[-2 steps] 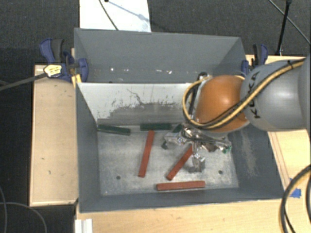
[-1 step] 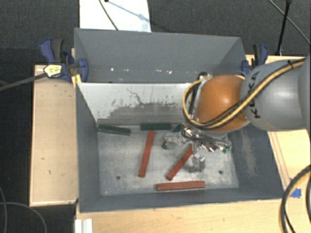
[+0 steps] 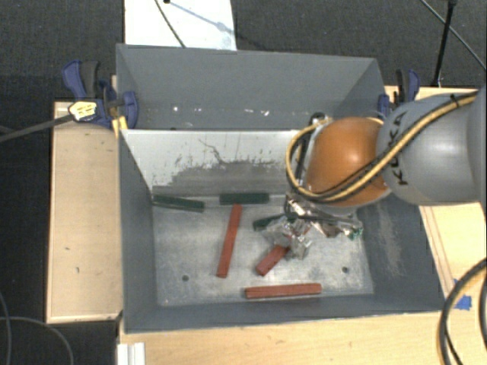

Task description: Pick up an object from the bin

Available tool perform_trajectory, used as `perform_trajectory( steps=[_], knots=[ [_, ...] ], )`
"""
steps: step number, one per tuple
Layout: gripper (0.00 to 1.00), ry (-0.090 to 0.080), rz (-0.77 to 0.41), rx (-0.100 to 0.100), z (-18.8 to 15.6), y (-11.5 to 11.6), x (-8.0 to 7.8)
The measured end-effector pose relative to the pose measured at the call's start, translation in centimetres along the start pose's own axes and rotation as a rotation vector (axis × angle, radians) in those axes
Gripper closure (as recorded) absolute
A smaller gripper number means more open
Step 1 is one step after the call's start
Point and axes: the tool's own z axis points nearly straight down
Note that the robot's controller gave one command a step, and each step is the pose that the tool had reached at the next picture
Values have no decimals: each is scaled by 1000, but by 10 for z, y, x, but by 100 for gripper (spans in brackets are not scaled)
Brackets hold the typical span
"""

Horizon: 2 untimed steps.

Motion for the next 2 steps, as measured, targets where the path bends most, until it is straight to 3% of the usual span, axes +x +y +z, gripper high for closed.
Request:
perform_trajectory(
  steps=[1,2],
  knots=[
    [100,-7,6,6,-78,-2,-2],
    [100,-5,15,4,-119,-3,-4]
  ],
)
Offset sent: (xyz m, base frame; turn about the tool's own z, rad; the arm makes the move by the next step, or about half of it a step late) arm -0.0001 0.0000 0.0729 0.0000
